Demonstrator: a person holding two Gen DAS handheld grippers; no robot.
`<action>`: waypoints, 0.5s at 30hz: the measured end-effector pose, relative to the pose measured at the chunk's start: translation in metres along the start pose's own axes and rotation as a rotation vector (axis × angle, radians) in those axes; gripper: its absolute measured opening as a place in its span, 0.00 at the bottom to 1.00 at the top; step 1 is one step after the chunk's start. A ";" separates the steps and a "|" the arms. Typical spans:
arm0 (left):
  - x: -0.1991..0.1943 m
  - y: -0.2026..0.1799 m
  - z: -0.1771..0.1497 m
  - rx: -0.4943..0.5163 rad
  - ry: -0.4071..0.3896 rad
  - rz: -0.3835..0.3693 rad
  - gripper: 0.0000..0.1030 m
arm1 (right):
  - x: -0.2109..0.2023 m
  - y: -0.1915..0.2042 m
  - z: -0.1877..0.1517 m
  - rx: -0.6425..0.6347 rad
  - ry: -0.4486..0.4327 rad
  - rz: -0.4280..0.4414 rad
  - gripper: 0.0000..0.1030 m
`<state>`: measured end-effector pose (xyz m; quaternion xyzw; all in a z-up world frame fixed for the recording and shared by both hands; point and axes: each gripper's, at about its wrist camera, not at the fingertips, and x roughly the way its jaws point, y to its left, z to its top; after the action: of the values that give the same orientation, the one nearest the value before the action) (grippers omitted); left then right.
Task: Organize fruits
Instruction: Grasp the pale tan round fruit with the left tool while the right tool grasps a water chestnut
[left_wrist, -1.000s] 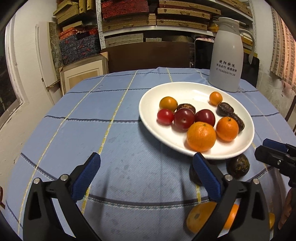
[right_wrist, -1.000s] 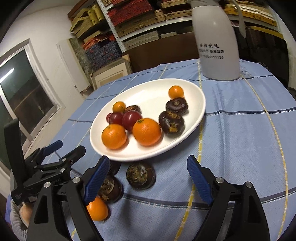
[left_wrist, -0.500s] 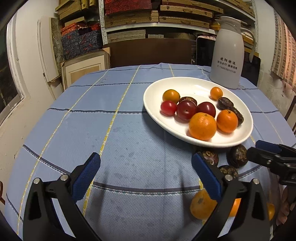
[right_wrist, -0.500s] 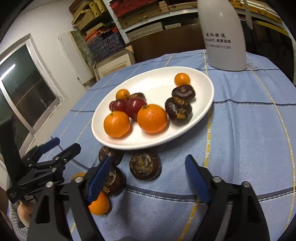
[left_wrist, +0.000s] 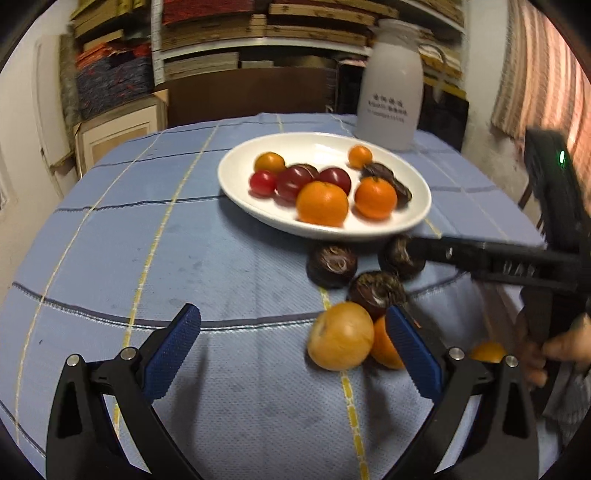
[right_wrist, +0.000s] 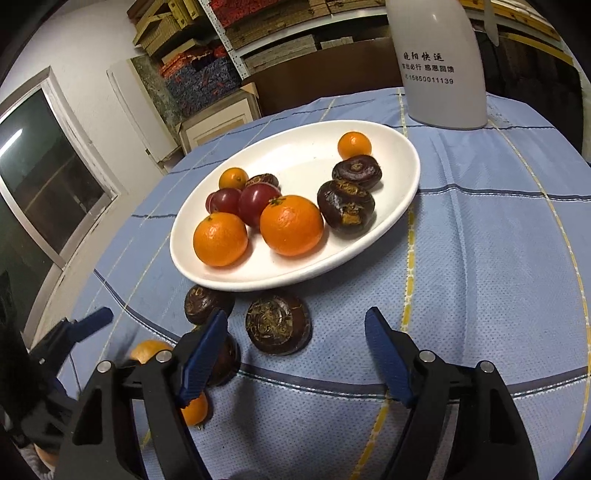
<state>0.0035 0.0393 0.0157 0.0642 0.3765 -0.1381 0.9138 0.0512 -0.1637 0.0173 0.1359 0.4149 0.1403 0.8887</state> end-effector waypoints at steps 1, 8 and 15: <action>0.003 0.000 0.000 0.006 0.010 0.017 0.95 | -0.001 0.000 0.000 0.000 -0.003 0.000 0.75; 0.001 0.048 -0.001 -0.197 0.013 0.037 0.96 | -0.006 -0.002 -0.001 0.015 -0.016 0.001 0.76; 0.004 0.031 -0.005 -0.118 0.029 0.034 0.95 | -0.004 0.002 -0.003 -0.008 -0.014 -0.006 0.76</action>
<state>0.0123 0.0694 0.0101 0.0186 0.3960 -0.0991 0.9127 0.0463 -0.1631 0.0189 0.1322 0.4087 0.1382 0.8924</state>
